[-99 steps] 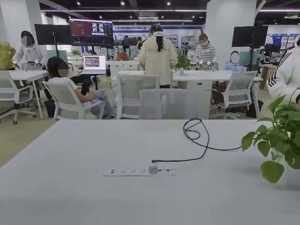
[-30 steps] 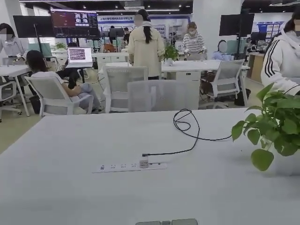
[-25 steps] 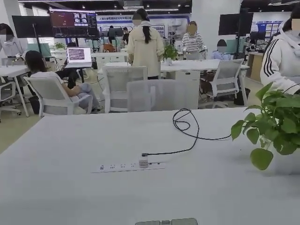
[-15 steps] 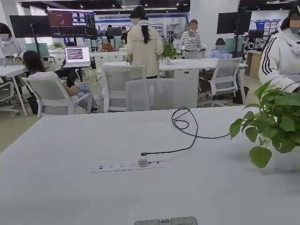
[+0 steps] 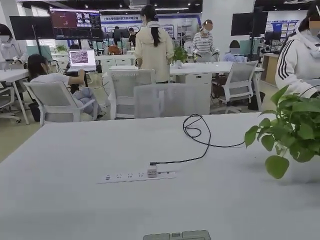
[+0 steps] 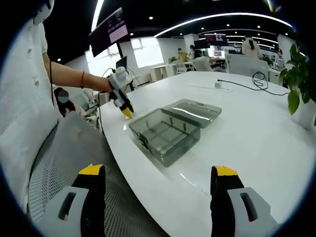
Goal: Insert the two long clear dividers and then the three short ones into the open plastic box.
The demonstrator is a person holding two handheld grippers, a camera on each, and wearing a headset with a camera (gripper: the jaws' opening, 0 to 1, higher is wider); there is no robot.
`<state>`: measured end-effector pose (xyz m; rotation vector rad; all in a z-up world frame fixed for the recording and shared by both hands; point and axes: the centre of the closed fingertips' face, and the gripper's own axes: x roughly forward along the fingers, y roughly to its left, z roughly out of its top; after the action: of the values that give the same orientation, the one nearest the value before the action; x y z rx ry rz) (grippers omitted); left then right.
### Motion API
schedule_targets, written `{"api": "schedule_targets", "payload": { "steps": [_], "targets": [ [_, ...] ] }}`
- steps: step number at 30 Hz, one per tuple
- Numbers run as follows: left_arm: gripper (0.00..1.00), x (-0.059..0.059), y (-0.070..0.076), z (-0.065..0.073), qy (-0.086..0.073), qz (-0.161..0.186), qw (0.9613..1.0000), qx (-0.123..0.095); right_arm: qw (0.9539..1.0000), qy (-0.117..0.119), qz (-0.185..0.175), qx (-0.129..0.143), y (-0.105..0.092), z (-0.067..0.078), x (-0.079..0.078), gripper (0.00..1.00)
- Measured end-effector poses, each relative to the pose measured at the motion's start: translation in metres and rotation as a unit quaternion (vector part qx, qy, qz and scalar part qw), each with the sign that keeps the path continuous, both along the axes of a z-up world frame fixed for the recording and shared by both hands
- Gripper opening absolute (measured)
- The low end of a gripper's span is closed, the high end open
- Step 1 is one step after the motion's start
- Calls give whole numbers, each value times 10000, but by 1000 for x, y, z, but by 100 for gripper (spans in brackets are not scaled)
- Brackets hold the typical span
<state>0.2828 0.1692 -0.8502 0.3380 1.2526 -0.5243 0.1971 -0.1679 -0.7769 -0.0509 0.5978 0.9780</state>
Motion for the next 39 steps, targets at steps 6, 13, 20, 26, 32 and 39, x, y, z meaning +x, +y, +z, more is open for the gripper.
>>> {"api": "schedule_targets", "payload": {
  "steps": [6,13,20,26,32,39],
  "targets": [
    [31,-1,0,0,5,17,10000,-77,10000,6,-6,-17,-1,-1,-1,88],
    [30,-4,-2,2,-59,147,9994,-315,10000,17,-25,-10,-2,0,-1,87],
    [30,-6,-11,11,-286,360,9965,-704,10000,-21,-8,-16,0,7,2,86],
    [30,-7,-18,27,-497,571,9920,-1013,10000,-90,-2,10,3,18,10,84],
    [30,-5,-32,48,-781,713,9838,-1447,9995,-226,-51,218,13,41,22,80],
    [30,-6,-55,77,-1052,869,9698,-2022,9979,-309,-173,535,27,69,39,71]
  ]
}}
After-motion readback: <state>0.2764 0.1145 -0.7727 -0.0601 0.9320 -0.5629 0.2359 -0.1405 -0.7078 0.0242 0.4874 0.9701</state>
